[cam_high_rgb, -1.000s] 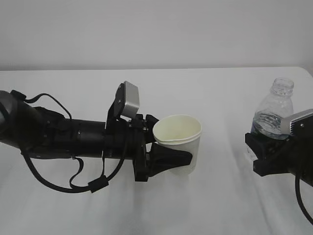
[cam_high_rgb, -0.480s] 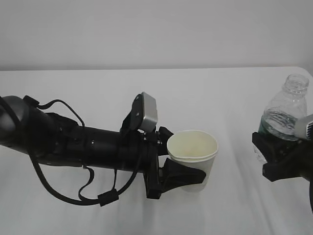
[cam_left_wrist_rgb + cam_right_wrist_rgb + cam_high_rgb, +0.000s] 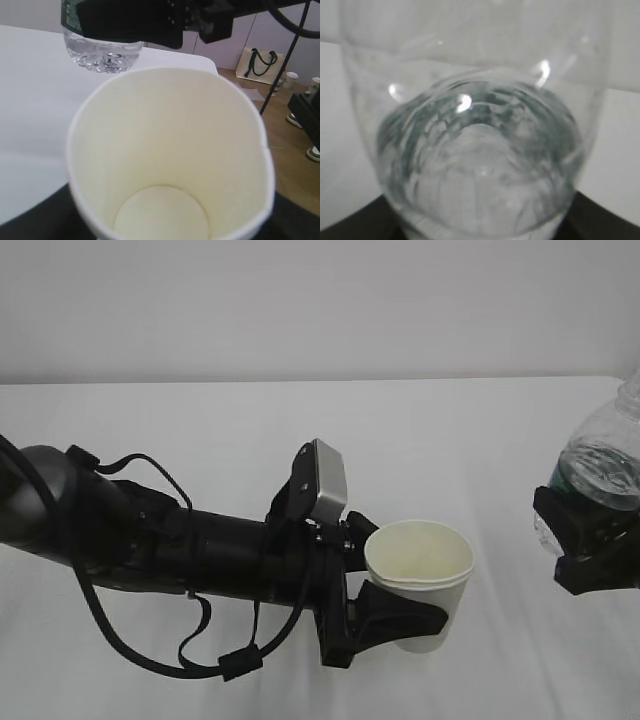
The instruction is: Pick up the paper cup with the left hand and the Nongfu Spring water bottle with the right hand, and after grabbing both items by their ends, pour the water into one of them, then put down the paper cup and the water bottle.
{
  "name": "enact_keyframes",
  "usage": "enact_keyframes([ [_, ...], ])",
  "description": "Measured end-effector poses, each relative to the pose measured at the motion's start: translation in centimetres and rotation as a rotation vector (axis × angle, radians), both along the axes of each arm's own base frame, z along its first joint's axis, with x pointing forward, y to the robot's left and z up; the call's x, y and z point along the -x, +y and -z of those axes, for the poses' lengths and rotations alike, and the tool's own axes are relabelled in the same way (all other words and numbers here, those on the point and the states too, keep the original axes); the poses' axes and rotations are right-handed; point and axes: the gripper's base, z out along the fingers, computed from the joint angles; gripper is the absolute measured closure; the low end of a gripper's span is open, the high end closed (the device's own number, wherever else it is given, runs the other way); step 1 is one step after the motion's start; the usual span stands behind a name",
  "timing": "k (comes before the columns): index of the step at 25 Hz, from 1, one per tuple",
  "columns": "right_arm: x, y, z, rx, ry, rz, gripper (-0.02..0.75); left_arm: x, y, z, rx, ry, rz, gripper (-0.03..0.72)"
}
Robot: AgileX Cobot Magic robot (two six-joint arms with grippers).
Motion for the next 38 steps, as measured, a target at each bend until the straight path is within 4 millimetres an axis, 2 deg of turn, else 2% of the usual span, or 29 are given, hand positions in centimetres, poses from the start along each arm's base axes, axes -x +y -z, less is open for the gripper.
enact_keyframes([
  [10, 0.0, -0.1, -0.1, -0.004, -0.002, 0.01, 0.328, 0.2, -0.6, -0.2, 0.0, -0.009, 0.008, 0.191],
  [15, 0.0, -0.2, -0.7, -0.011, -0.031, 0.023, 0.328, 0.2, -0.6, -0.2, 0.0, -0.009, 0.008, 0.193],
  [31, -3.3, -0.2, -1.8, 0.014, 0.036, 0.049, 0.328, 0.2, -0.6, -0.2, -0.003, -0.009, 0.004, 0.193],
  [38, -3.8, -0.2, -1.9, 0.024, 0.075, 0.053, 0.328, -0.6, -0.5, 0.3, -0.051, 0.001, -0.086, 0.194],
])
